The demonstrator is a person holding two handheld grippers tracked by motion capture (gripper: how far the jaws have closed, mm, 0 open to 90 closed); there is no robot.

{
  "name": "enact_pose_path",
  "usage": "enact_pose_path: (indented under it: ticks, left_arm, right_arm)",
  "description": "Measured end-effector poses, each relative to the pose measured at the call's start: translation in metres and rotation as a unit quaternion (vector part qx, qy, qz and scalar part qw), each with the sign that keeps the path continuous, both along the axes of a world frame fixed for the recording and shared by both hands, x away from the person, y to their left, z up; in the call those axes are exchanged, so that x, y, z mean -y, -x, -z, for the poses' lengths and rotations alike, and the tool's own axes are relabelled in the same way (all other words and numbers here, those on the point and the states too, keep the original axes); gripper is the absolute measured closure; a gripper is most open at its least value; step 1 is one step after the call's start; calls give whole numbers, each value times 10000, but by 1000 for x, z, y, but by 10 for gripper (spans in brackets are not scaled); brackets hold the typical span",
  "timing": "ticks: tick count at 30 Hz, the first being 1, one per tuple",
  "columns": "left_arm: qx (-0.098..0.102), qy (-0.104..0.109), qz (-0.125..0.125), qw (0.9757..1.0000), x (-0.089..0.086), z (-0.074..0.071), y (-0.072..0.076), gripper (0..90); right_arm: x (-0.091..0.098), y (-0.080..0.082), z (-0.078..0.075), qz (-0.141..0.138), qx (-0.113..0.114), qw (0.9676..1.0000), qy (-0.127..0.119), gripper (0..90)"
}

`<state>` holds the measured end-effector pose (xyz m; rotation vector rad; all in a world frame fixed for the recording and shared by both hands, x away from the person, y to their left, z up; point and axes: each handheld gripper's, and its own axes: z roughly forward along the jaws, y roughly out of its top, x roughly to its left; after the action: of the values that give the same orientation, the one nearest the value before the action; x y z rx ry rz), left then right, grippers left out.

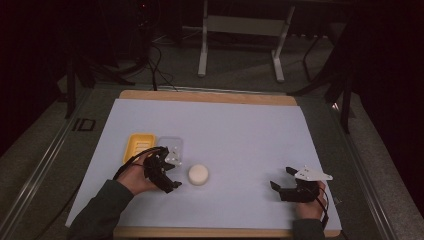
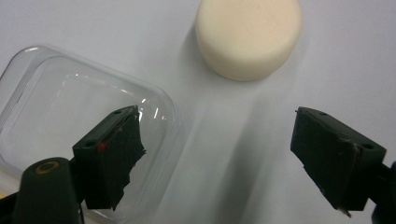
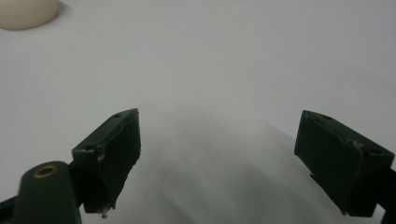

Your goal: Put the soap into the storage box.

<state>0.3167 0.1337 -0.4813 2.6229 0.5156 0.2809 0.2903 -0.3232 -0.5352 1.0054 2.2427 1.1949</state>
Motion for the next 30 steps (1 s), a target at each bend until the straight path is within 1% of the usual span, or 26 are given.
enact_pose_path:
  ticks: [2, 8, 14, 18, 27, 30]
  left_arm:
    - [-17, -39, 16, 10000, 2, 0, -2, 159]
    - [-33, -69, 80, 9999, 7, -2, -6, 151]
    - [-112, -191, 195, 9996, 15, 0, -12, 147]
    - [-171, -185, 238, 9994, 19, 1, -14, 145]
    - [-235, -260, 341, 9988, 29, 3, -19, 135]
    - [-283, -305, 357, 9985, 32, 5, -21, 127]
  right_arm:
    - [0, 0, 0, 3, 1, 10000, -5, 145]
    - [0, 0, 0, 0, -1, 10000, -1, 145]
    - [0, 0, 0, 5, -6, 10000, 11, 145]
    - [0, 0, 0, 2, -1, 10000, 4, 145]
    - [0, 0, 0, 8, 5, 10000, 4, 145]
    - [0, 0, 0, 11, 5, 10000, -1, 145]
